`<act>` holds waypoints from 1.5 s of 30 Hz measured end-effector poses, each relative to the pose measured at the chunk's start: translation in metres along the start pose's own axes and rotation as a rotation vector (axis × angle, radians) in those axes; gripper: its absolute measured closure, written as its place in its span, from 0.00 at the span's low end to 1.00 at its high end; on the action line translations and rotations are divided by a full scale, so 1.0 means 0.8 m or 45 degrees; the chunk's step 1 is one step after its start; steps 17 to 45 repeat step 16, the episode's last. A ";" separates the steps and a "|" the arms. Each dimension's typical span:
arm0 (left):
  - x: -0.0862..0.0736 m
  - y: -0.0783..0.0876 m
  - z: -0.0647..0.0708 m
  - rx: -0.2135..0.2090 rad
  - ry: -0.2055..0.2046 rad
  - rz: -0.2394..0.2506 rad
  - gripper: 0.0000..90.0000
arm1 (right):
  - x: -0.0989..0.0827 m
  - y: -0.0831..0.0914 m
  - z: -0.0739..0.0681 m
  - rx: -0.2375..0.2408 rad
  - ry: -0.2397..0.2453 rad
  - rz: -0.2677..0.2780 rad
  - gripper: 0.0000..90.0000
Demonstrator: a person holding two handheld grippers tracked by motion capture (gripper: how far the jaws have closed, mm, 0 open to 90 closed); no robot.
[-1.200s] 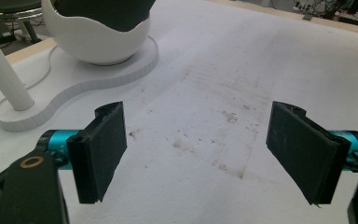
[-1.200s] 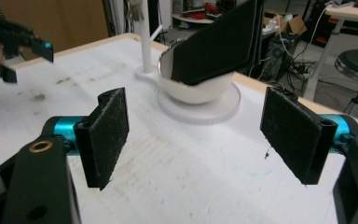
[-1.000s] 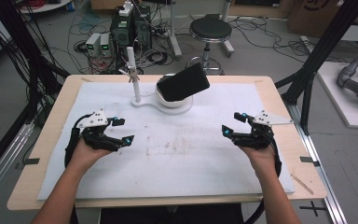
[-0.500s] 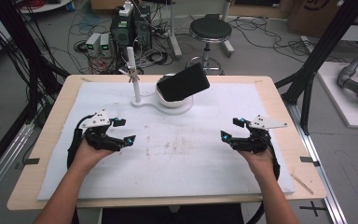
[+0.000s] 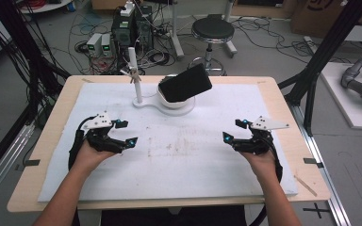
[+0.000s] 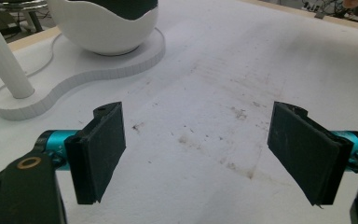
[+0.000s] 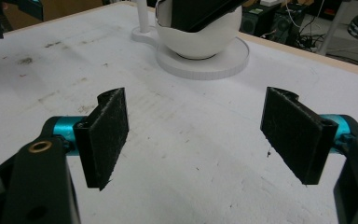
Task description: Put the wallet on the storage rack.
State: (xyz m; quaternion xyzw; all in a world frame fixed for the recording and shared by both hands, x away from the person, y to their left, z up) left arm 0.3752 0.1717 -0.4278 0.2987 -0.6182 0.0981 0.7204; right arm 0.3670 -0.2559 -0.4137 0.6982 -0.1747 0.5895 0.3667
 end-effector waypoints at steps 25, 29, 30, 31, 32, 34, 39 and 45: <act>-0.001 0.000 0.000 0.010 -0.001 -0.011 0.21 | -0.001 0.000 0.004 -0.008 -0.024 0.003 0.26; -0.001 0.000 0.000 0.010 -0.001 -0.011 0.21 | -0.001 0.000 0.004 -0.008 -0.024 0.003 0.26; -0.001 0.000 0.000 0.010 -0.001 -0.011 0.21 | -0.001 0.000 0.004 -0.008 -0.024 0.003 0.26; -0.001 0.000 0.000 0.010 -0.001 -0.011 0.21 | -0.001 0.000 0.004 -0.008 -0.024 0.003 0.26; -0.001 0.000 0.000 0.010 -0.001 -0.011 0.21 | -0.001 0.000 0.004 -0.008 -0.024 0.003 0.26; -0.001 0.000 0.000 0.010 -0.001 -0.011 0.21 | -0.001 0.000 0.004 -0.008 -0.024 0.003 0.26; -0.001 0.000 0.000 0.010 -0.001 -0.011 0.21 | -0.001 0.000 0.004 -0.008 -0.024 0.003 0.26; -0.001 0.000 0.000 0.010 -0.001 -0.011 0.21 | -0.001 0.000 0.004 -0.008 -0.024 0.003 0.26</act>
Point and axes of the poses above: each handheld gripper's, and its own axes: y roughly backward along the jaws, x roughly out of its top, z roughly to its right, the point moved 5 cm from there along -y, roughly forward along the jaws, and after that the axes turned 6 degrees about z, right-handed, at the moved point
